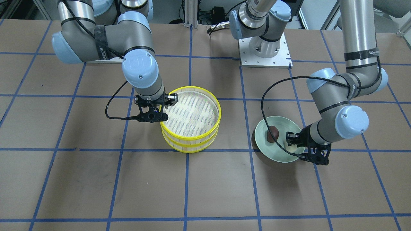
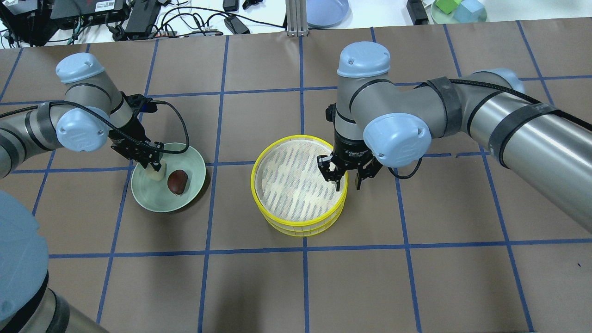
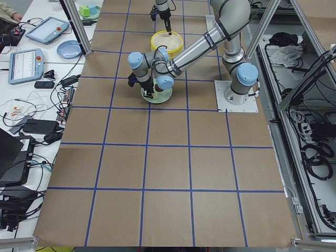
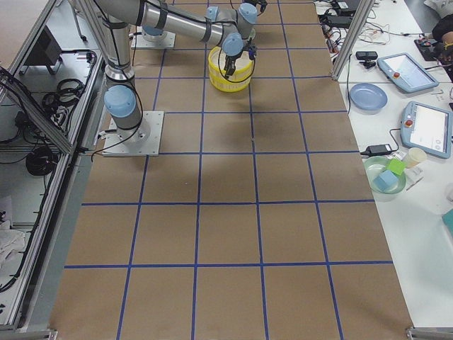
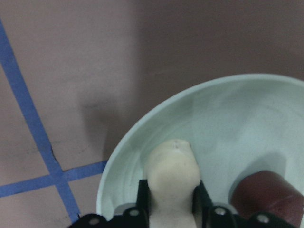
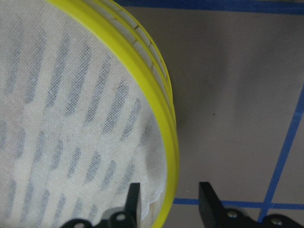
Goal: Place buns in different layers of steamer
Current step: 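Grasp the white bun with the left gripper while the right grips the top tier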
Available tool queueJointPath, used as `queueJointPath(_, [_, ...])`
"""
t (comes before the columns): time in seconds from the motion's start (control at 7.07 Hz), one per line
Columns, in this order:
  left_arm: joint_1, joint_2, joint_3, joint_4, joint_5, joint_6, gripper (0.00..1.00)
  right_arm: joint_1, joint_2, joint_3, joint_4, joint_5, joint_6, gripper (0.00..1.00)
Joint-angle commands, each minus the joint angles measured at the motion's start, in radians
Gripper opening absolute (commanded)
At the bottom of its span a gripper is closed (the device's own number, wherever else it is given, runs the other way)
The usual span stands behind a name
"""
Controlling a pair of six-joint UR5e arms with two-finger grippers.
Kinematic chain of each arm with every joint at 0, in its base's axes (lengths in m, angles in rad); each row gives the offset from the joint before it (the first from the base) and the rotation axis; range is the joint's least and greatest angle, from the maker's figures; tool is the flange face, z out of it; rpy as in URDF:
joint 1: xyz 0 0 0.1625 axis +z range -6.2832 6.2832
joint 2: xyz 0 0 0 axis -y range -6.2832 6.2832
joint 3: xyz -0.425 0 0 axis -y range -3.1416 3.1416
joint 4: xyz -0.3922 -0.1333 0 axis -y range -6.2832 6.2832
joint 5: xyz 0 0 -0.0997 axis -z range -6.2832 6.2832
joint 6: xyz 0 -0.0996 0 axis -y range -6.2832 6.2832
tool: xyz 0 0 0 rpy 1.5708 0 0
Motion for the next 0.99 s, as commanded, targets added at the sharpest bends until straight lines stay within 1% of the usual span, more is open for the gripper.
queueJointPath(0.0, [0.0, 0.013, 0.015, 0.0, 0.012, 0.027, 0.0, -0.002, -0.011, -0.007, 0.01, -0.011, 0.0, 0.0])
queueJointPath(0.14, [-0.009, 0.048, 0.026, -0.016, 0.012, 0.024, 0.0, -0.025, -0.024, -0.035, 0.033, -0.016, -0.011, 0.0])
queueJointPath(0.28, [-0.011, 0.095, 0.073, -0.12, 0.011, 0.022, 0.0, -0.06, -0.035, -0.114, 0.124, -0.039, -0.019, 0.0])
queueJointPath(0.42, [-0.017, 0.146, 0.148, -0.261, 0.008, 0.015, 0.0, -0.121, -0.043, -0.214, 0.239, -0.039, -0.043, 0.0])
queueJointPath(0.57, [-0.046, 0.195, 0.209, -0.387, 0.0, -0.006, 0.0, -0.188, -0.055, -0.301, 0.319, -0.039, -0.08, 0.0])
queueJointPath(0.71, [-0.104, 0.235, 0.214, -0.429, -0.005, -0.074, 0.0, -0.259, -0.064, -0.345, 0.364, -0.062, -0.138, 0.0])
queueJointPath(0.85, [-0.185, 0.253, 0.213, -0.44, -0.041, -0.215, 0.0, -0.34, -0.08, -0.348, 0.369, -0.073, -0.219, 0.0])
